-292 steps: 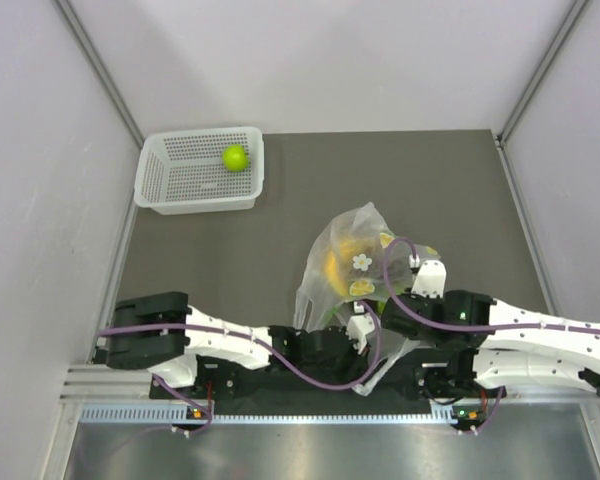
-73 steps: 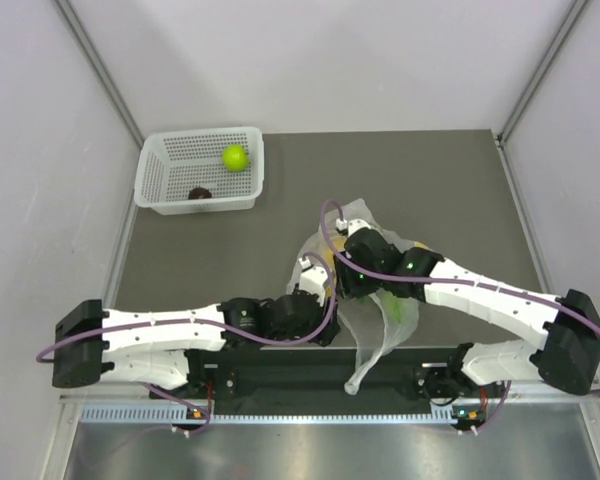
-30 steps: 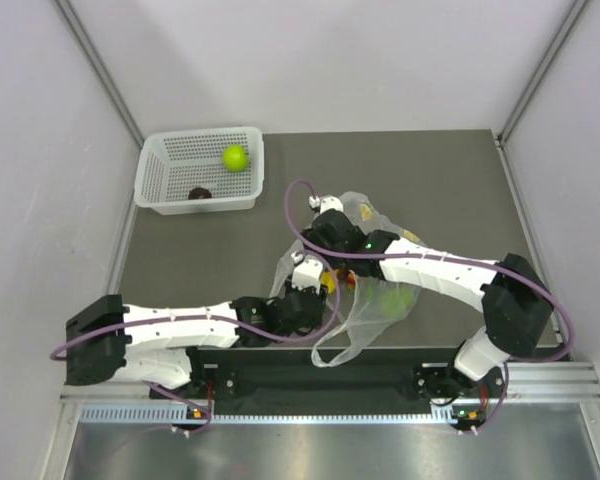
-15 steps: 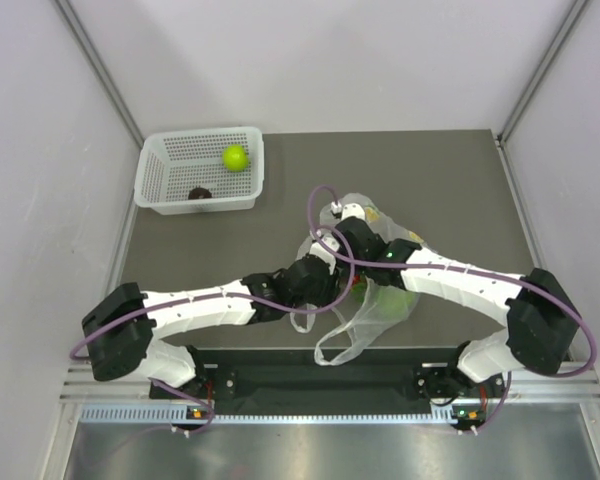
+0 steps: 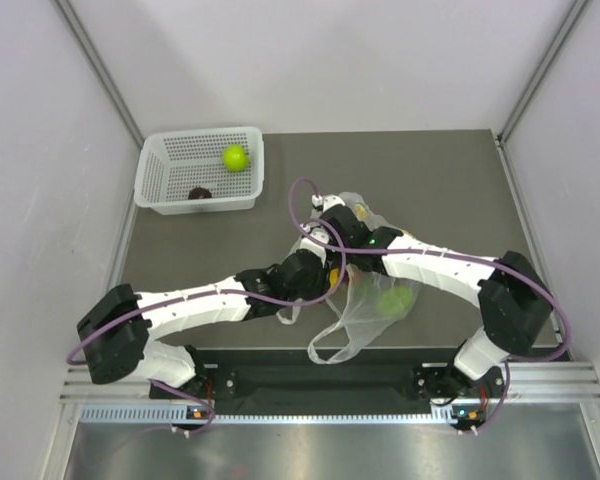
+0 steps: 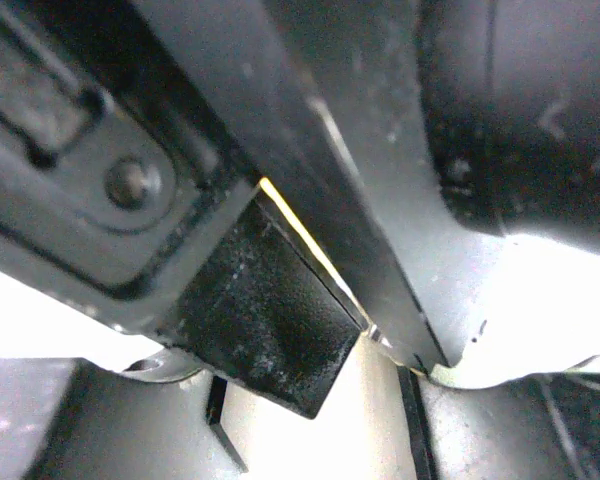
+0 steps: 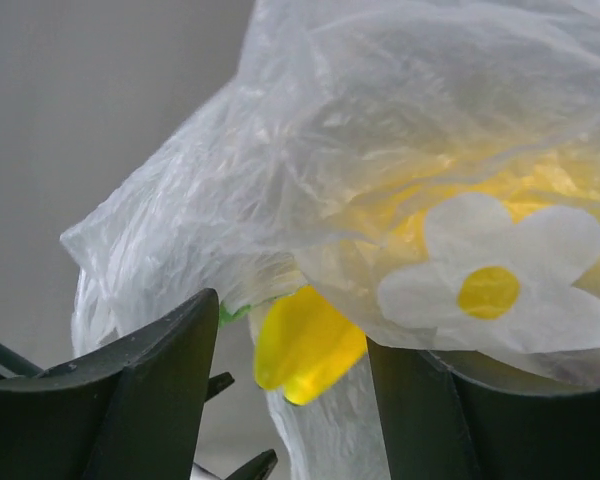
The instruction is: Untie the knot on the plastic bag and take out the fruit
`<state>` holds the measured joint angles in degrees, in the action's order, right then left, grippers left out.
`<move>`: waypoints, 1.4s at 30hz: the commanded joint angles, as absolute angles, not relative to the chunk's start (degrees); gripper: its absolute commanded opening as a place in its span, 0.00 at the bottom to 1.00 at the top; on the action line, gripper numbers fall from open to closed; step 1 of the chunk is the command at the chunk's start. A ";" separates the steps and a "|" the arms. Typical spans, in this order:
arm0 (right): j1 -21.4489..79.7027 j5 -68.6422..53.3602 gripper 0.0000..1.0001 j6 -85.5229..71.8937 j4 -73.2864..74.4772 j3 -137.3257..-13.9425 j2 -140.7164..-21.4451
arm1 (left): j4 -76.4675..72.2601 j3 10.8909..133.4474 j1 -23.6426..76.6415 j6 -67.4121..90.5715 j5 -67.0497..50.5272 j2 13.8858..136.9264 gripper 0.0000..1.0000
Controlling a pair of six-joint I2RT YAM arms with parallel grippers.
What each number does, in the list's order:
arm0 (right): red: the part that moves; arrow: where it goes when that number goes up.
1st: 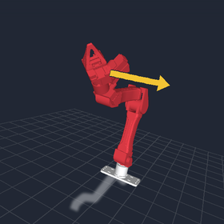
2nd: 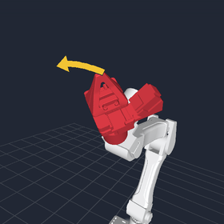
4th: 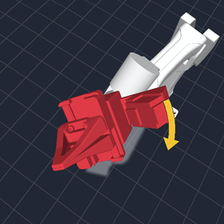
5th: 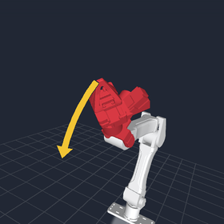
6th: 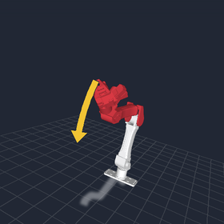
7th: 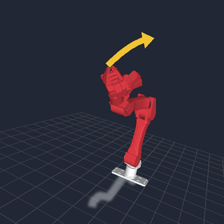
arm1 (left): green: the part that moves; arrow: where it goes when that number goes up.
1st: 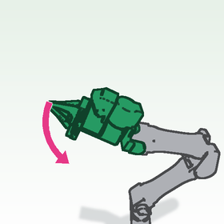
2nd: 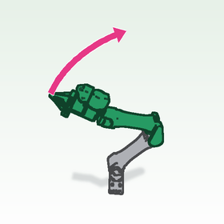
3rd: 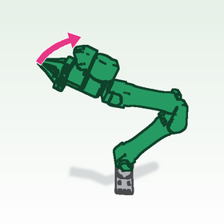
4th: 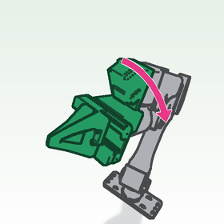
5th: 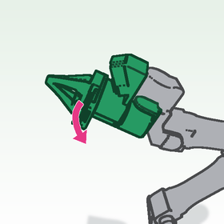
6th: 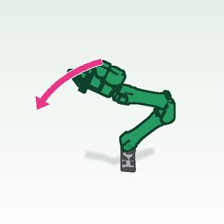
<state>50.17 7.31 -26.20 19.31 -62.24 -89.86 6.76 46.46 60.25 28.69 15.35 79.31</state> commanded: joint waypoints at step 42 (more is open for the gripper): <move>50.89 -2.90 0.59 -26.19 12.13 -65.92 -92.90 | -13.62 52.73 49.48 20.13 5.19 100.46 0.48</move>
<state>43.57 12.01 -26.87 15.57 -64.42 -96.20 -11.38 49.28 51.40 22.44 6.85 94.63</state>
